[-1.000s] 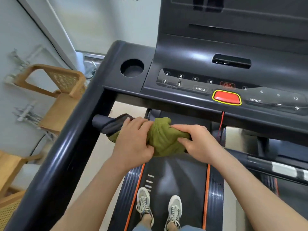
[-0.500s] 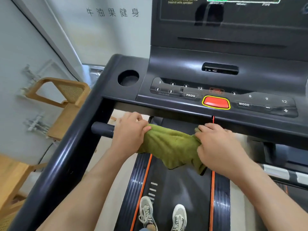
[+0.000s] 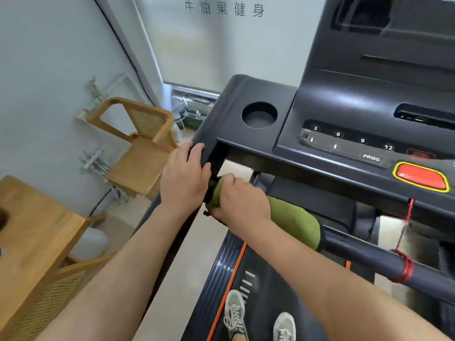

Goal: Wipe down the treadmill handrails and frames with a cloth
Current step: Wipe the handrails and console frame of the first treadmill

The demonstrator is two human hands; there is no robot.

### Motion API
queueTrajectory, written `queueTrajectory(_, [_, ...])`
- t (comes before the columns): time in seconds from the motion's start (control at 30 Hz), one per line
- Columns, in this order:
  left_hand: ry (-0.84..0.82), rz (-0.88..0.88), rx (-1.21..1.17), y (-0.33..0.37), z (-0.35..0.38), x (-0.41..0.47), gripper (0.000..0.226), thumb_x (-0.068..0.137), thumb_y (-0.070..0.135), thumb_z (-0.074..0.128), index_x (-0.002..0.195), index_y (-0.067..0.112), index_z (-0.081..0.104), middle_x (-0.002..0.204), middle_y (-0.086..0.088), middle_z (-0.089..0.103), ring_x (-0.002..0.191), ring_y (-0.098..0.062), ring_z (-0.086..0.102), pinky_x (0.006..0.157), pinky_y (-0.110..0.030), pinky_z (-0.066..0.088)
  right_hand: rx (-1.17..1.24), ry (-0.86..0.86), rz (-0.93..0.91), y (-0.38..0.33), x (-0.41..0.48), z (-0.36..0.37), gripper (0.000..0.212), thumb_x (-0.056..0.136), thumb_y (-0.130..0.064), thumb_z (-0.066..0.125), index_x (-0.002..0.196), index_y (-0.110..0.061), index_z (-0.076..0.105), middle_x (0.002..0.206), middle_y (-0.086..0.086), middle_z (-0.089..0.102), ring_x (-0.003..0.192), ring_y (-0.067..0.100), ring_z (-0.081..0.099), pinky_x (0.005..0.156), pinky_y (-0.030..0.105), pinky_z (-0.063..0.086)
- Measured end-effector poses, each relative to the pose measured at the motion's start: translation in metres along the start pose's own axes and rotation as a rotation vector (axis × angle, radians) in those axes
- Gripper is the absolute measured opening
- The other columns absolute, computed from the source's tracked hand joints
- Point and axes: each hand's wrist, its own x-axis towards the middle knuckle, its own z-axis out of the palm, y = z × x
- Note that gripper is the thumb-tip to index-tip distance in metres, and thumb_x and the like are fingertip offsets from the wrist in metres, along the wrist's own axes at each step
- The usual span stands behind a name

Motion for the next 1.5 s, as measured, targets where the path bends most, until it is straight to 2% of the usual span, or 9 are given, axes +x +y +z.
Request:
queueTrajectory(0.17, [-0.060, 0.025, 0.059, -0.008, 0.005, 0.021, 0.051, 0.096, 0.043, 0.046, 0.143, 0.021, 0.043, 0.132, -0.007, 0.054, 0.107, -0.033, 0.055, 0.079, -0.048, 0.050, 0.003, -0.038, -0.078, 0.020, -0.012, -0.010, 0.063, 0.089, -0.074, 0.029, 0.110, -0.016, 0.042, 0.100, 0.001, 0.063, 0.084, 0.026, 0.065, 0.056, 0.034, 0.033])
queueTrajectory(0.37, [-0.127, -0.020, 0.022, -0.009, 0.011, 0.023, 0.056, 0.100, 0.043, 0.037, 0.152, 0.026, 0.024, 0.143, -0.008, 0.041, 0.100, -0.040, 0.057, 0.074, -0.048, 0.048, -0.046, -0.232, 0.107, 0.083, -0.065, -0.027, 0.064, 0.076, -0.084, 0.008, 0.091, -0.026, 0.030, 0.099, -0.003, 0.064, 0.092, 0.027, 0.064, 0.059, 0.036, 0.037])
queueTrajectory(0.6, [-0.142, -0.135, -0.230, -0.007, 0.001, 0.025, 0.046, 0.102, 0.030, 0.031, 0.148, 0.035, 0.035, 0.147, 0.009, 0.044, 0.120, -0.025, 0.052, 0.092, -0.045, 0.045, 0.045, -0.040, 0.011, -0.018, 0.022, -0.006, 0.055, 0.092, -0.069, 0.032, 0.098, -0.015, 0.045, 0.098, 0.004, 0.064, 0.088, 0.028, 0.065, 0.059, 0.034, 0.030])
queueTrajectory(0.8, [-0.114, -0.080, -0.186, -0.006, 0.001, 0.022, 0.047, 0.102, 0.027, 0.033, 0.149, 0.028, 0.034, 0.143, 0.002, 0.047, 0.114, -0.029, 0.055, 0.088, -0.045, 0.046, -0.046, 0.115, -0.149, 0.001, -0.004, 0.002, 0.057, 0.092, -0.061, 0.046, 0.115, -0.009, 0.053, 0.094, 0.008, 0.063, 0.081, 0.029, 0.064, 0.059, 0.037, 0.037])
queueTrajectory(0.9, [-0.112, -0.046, -0.078, -0.005, 0.007, 0.019, 0.049, 0.102, 0.031, 0.033, 0.150, 0.024, 0.031, 0.138, -0.006, 0.046, 0.100, -0.037, 0.058, 0.078, -0.051, 0.048, -0.066, -0.046, -0.062, 0.045, -0.041, -0.010, 0.068, 0.087, -0.069, 0.044, 0.129, -0.016, 0.043, 0.105, 0.006, 0.061, 0.091, 0.030, 0.063, 0.063, 0.036, 0.041])
queueTrajectory(1.1, [-0.126, -0.097, -0.084, -0.007, 0.010, 0.021, 0.050, 0.101, 0.039, 0.031, 0.150, 0.030, 0.029, 0.143, -0.004, 0.044, 0.104, -0.035, 0.058, 0.082, -0.050, 0.049, 0.149, -0.437, 0.162, 0.088, -0.041, -0.034, 0.079, 0.071, -0.090, 0.017, 0.099, -0.024, 0.053, 0.113, 0.003, 0.064, 0.107, 0.030, 0.059, 0.077, 0.039, 0.043])
queueTrajectory(1.17, [-0.126, -0.138, -0.213, -0.007, 0.005, 0.023, 0.046, 0.102, 0.036, 0.030, 0.148, 0.033, 0.035, 0.145, 0.004, 0.045, 0.116, -0.029, 0.055, 0.091, -0.047, 0.046, 0.214, -0.400, 0.128, 0.057, -0.012, -0.025, 0.075, 0.082, -0.082, 0.013, 0.102, -0.023, 0.054, 0.117, 0.004, 0.064, 0.109, 0.032, 0.058, 0.083, 0.041, 0.044])
queueTrajectory(1.33, [-0.131, -0.217, -0.357, -0.007, -0.005, 0.024, 0.043, 0.102, 0.034, 0.030, 0.143, 0.038, 0.043, 0.141, 0.014, 0.052, 0.122, -0.017, 0.053, 0.097, -0.039, 0.043, 0.113, 0.021, 0.071, -0.029, 0.029, -0.004, 0.040, 0.101, -0.049, 0.025, 0.108, -0.016, 0.046, 0.101, 0.006, 0.067, 0.088, 0.032, 0.066, 0.062, 0.034, 0.034])
queueTrajectory(1.5, [-0.119, -0.124, -0.268, -0.007, 0.005, 0.023, 0.046, 0.100, 0.029, 0.035, 0.146, 0.024, 0.040, 0.143, 0.001, 0.049, 0.124, -0.025, 0.050, 0.097, -0.042, 0.041, 0.088, -0.059, -0.082, 0.014, 0.002, -0.010, 0.048, 0.097, -0.064, 0.020, 0.107, -0.021, 0.038, 0.080, 0.000, 0.053, 0.075, 0.028, 0.059, 0.053, 0.034, 0.031])
